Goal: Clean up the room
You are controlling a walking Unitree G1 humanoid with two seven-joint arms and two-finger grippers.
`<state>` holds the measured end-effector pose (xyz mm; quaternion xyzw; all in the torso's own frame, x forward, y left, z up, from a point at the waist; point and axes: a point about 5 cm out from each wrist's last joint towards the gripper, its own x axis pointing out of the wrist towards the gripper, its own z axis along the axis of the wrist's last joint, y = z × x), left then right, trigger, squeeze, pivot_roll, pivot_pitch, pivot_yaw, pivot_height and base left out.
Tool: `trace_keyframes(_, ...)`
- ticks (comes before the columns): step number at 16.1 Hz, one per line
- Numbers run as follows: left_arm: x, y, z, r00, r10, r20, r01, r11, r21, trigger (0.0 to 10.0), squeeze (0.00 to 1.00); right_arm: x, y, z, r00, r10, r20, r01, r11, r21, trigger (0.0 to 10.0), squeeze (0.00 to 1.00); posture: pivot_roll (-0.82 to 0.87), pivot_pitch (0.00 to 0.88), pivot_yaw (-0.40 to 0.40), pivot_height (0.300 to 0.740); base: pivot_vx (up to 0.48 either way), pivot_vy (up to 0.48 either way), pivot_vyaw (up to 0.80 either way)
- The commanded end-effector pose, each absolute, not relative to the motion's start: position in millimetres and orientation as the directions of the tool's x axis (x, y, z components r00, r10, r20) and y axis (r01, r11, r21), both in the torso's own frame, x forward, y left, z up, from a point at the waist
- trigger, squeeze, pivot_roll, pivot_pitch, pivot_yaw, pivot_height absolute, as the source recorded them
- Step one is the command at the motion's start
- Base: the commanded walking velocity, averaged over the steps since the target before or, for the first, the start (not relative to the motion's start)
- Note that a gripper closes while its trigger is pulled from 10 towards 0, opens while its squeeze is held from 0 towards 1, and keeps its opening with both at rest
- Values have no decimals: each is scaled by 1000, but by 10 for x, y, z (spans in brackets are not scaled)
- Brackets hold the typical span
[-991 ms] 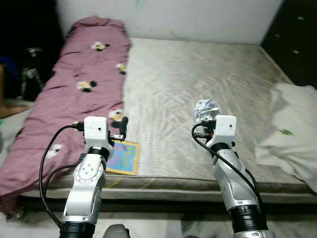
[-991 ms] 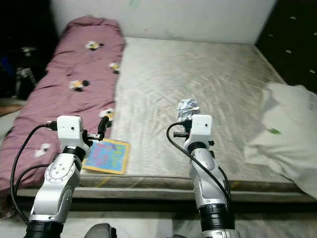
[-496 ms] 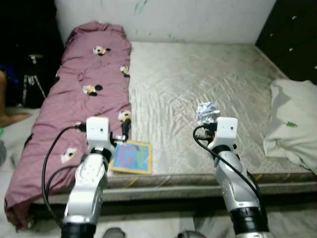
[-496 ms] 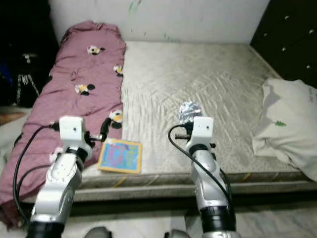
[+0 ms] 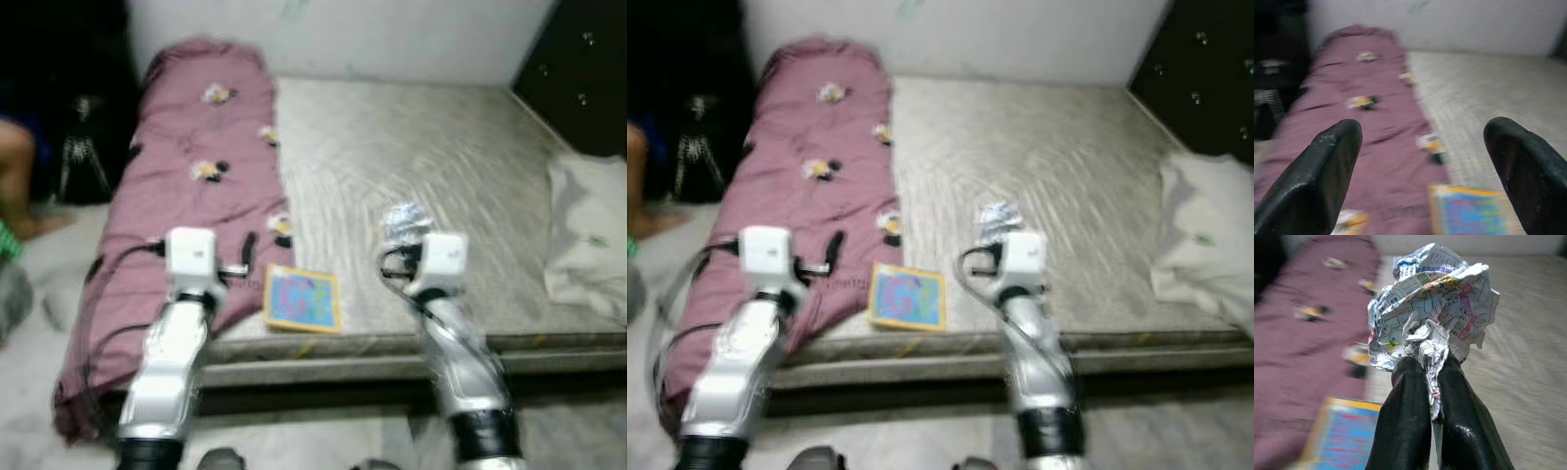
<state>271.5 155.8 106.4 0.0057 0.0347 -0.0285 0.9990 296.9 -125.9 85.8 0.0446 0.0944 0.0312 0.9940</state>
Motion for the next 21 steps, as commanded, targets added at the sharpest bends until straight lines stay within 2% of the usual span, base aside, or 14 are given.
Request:
trace_keyframes(1,2736,1509,1099,996,-62,-59,62,998,5,10000,0,2994,-1308,922,985,64,-163,-52,996,77,10000,0,19,0,-67,740,0,480,0)
trace_keyframes(9,2768,1537,1177,999,-34,-21,34,999,14,10000,0,3024,-1286,974,987,90,-134,-81,994,68,10000,0,34,0,-70,740,0,480,0)
trace_keyframes(12,2817,1572,1332,1000,-3,23,2,999,36,10000,0,3032,-1286,1021,987,110,-113,-102,992,81,10000,0,51,11,-71,740,0,0,0)
trace_keyframes(16,2748,1596,1257,999,-46,3,46,999,20,10000,0,3021,-1233,1052,983,152,-99,-145,987,76,10000,0,29,32,-64,740,0,0,800)
trace_keyframes(21,2734,1641,1209,1000,-12,-8,12,998,65,10000,0,3009,-1252,1045,984,148,-100,-142,988,68,10000,0,26,38,-59,740,0,0,800)
